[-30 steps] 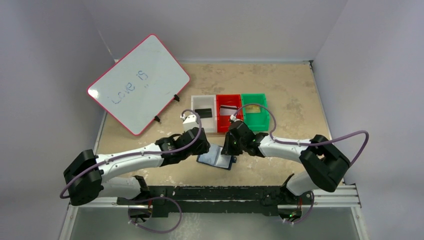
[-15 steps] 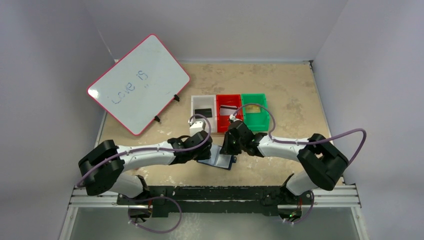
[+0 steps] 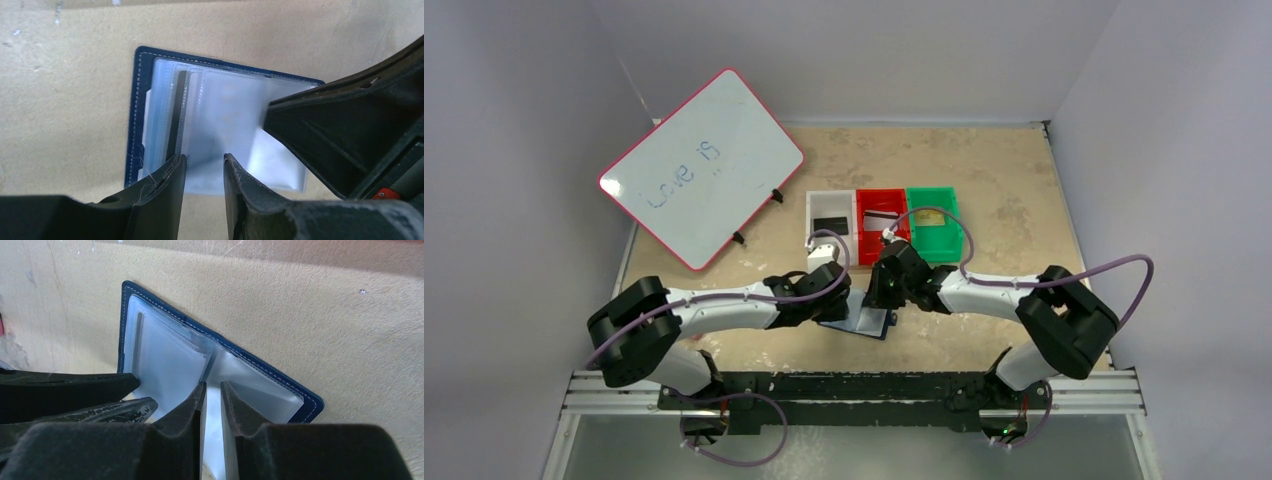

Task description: Take the credit cards out of the card holder

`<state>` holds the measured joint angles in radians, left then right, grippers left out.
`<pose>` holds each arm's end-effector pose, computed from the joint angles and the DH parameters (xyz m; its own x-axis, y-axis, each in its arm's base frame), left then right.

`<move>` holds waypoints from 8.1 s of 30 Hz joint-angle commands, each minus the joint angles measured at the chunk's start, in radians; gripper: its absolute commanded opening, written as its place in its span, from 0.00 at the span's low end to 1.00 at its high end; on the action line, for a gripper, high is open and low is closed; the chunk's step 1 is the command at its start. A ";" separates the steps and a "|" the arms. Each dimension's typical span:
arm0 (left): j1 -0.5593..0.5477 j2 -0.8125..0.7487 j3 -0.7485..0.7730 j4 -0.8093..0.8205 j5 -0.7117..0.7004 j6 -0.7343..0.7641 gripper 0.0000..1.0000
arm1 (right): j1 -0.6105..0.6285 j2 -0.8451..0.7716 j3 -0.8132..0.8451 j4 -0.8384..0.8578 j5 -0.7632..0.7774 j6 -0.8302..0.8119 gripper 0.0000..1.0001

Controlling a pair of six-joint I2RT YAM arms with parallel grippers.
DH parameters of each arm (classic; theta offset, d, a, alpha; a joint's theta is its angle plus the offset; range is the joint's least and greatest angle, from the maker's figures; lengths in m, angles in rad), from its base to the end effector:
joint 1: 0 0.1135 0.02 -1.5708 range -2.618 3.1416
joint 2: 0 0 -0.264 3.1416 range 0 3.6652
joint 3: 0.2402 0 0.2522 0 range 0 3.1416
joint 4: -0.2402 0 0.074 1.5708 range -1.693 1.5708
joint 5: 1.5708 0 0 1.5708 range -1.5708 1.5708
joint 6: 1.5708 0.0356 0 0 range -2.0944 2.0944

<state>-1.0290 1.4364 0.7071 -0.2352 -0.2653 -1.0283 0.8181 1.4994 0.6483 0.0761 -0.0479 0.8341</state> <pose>0.1467 -0.2257 0.1676 -0.8609 -0.1723 -0.4787 0.0242 0.9260 -0.3768 0.1943 0.2099 0.1555 -0.8787 0.1442 -0.4552 -0.1512 0.8202 0.5517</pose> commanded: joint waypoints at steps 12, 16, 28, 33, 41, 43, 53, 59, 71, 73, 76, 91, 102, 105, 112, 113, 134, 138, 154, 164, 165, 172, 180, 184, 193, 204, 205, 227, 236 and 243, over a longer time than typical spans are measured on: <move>-0.004 0.012 0.024 0.153 0.135 0.019 0.31 | 0.004 0.036 -0.018 -0.007 0.015 0.037 0.20; -0.005 0.013 0.026 0.173 0.152 0.022 0.31 | 0.004 0.032 -0.015 -0.018 0.028 0.049 0.20; -0.005 0.053 0.055 0.246 0.255 0.059 0.31 | 0.004 -0.182 -0.019 -0.208 0.238 0.234 0.30; -0.012 0.114 0.063 0.284 0.305 0.055 0.31 | 0.004 -0.321 -0.047 -0.320 0.327 0.323 0.36; -0.047 0.177 0.086 0.280 0.290 0.055 0.30 | 0.003 -0.564 -0.142 -0.204 0.281 0.297 0.40; -0.054 0.172 0.085 0.273 0.282 0.057 0.29 | 0.002 -0.562 -0.150 -0.160 0.246 0.287 0.36; -0.061 0.141 0.075 0.260 0.277 0.060 0.28 | 0.002 -0.331 -0.096 0.049 0.043 0.223 0.24; -0.065 0.113 0.064 0.247 0.267 0.061 0.28 | 0.003 -0.173 -0.066 0.043 -0.004 0.206 0.20; -0.064 -0.105 0.062 0.011 -0.018 0.100 0.28 | 0.003 -0.085 -0.126 0.110 0.016 0.212 0.17; -0.053 -0.091 0.087 -0.055 -0.063 0.106 0.28 | 0.003 -0.092 -0.110 0.090 0.034 0.205 0.17; -0.016 -0.061 0.109 -0.115 -0.080 0.109 0.28 | 0.003 -0.116 -0.088 0.077 0.041 0.175 0.17; 0.038 -0.024 0.076 -0.074 -0.024 0.064 0.28 | 0.004 -0.117 -0.097 0.277 -0.128 0.142 0.27; 0.040 -0.010 0.075 -0.060 0.013 0.081 0.29 | 0.003 -0.035 -0.156 0.337 -0.150 0.193 0.25; 0.040 0.012 0.079 -0.051 0.041 0.085 0.29 | 0.003 -0.033 -0.177 0.362 -0.150 0.223 0.25; 0.041 0.025 0.070 -0.026 0.065 0.080 0.29 | 0.004 -0.055 -0.274 0.502 -0.139 0.316 0.31; 0.040 0.024 0.070 -0.026 0.065 0.082 0.29 | 0.004 -0.054 -0.290 0.531 -0.151 0.334 0.31; 0.034 0.063 0.009 0.010 0.076 0.077 0.26 | -0.032 0.002 -0.311 0.649 -0.186 0.414 0.19; 0.031 0.055 0.004 -0.004 0.061 0.070 0.26 | -0.042 0.021 -0.324 0.654 -0.189 0.445 0.20; 0.029 0.033 0.018 -0.021 0.028 0.054 0.24 | -0.042 0.077 -0.323 0.708 -0.204 0.443 0.01; 0.028 -0.018 0.061 -0.044 -0.021 0.072 0.24 | -0.043 0.037 -0.373 0.709 -0.214 0.441 0.00; 0.026 -0.022 0.063 -0.031 -0.014 0.071 0.25 | -0.043 0.032 -0.380 0.720 -0.217 0.441 0.00; 0.027 0.006 0.111 0.068 0.098 0.121 0.27 | -0.049 0.042 -0.364 0.696 -0.247 0.404 0.00; 0.024 0.067 0.083 -0.064 -0.044 0.077 0.21 | -0.076 0.033 -0.375 0.665 -0.244 0.403 0.00; 0.023 0.079 0.004 -0.047 -0.042 0.057 0.18 | -0.097 0.012 -0.385 0.645 -0.256 0.390 0.00; -0.009 0.055 -0.020 -0.098 -0.094 0.037 0.16 | -0.102 -0.073 -0.365 0.520 -0.227 0.377 0.00; -0.012 0.076 -0.011 -0.047 -0.032 0.051 0.16 | -0.103 -0.181 -0.360 0.444 -0.177 0.372 0.20; -0.011 0.082 -0.005 -0.048 -0.028 0.052 0.16 | -0.103 -0.166 -0.350 0.446 -0.180 0.371 0.23; -0.021 0.087 0.018 -0.076 -0.043 0.050 0.13 | -0.104 -0.076 -0.394 0.616 -0.169 0.441 0.00; -0.021 0.057 0.050 -0.055 -0.036 0.049 0.13 | -0.106 -0.133 -0.437 0.605 -0.168 0.443 0.00; -0.020 0.072 0.067 0.005 0.033 0.077 0.11 | -0.105 -0.154 -0.463 0.680 -0.177 0.464 0.09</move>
<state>-1.0431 1.5032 0.7528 -0.2134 -0.2871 -0.9760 0.7185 1.3540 0.1844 0.7338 -0.2512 1.2892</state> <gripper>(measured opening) 0.116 0.049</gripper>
